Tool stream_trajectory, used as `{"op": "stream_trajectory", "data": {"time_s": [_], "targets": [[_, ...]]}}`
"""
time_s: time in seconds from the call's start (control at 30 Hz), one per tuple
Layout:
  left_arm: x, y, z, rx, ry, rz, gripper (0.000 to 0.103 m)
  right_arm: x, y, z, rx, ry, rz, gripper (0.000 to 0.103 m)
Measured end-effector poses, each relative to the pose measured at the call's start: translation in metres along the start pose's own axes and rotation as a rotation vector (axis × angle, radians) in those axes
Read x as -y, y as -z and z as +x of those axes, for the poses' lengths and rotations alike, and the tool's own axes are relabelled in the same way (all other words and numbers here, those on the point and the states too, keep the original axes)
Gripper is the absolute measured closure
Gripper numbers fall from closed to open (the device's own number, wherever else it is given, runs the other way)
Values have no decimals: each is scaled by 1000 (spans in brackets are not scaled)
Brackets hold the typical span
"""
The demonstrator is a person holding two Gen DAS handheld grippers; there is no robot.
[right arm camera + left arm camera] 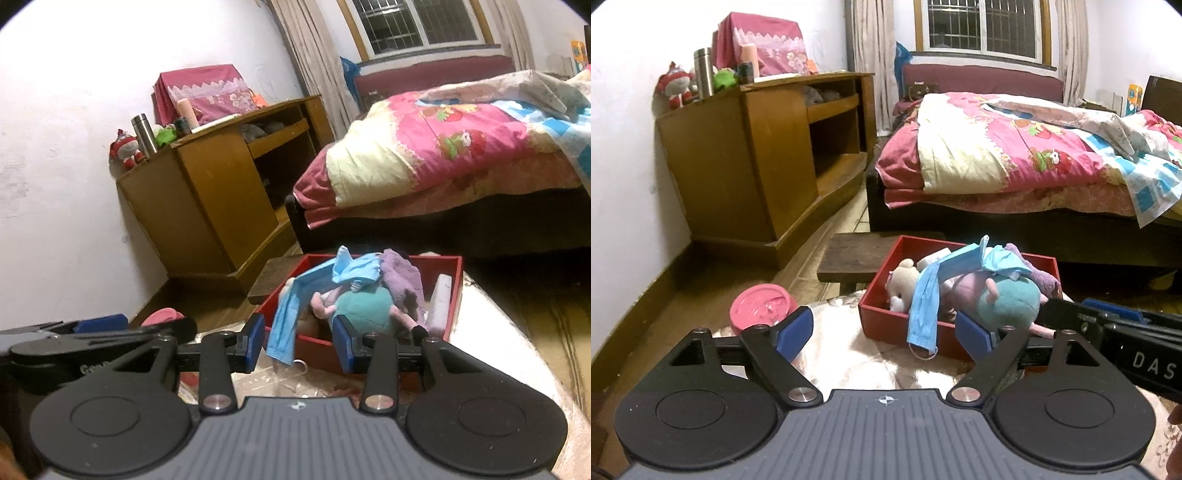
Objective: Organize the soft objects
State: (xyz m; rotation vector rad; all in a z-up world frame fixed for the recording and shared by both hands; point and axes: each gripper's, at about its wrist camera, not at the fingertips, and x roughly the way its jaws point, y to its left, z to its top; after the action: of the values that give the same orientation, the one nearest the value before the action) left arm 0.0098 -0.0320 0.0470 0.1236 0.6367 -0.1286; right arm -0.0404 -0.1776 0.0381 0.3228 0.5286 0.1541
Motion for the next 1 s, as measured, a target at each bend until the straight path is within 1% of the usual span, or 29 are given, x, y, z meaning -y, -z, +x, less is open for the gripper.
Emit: {"op": "stream_trajectory", "data": {"time_s": [0.07,0.1,0.13,0.3,0.63,1.0], "targets": [[-1,2,-2,-2,0,-1,16,-3,1,-4,18,1,-7,89],[-1,3,-2,0,-5,0,15,-5,2,-6,29,2,-9,85],[-1,4,-3,2,-9,2,14,-6,2,-8,38,3,-11,84],[-1,6,-4,8,-22,6,13,-12,3,-12,74,8,-40,82],[0,8,0,-16,-25,6,13,-9,2,-16,98,4,-27,77],[-3,8,1,-20,-28,-9,13,-10,3,-19,104,10,-41,76]]}}
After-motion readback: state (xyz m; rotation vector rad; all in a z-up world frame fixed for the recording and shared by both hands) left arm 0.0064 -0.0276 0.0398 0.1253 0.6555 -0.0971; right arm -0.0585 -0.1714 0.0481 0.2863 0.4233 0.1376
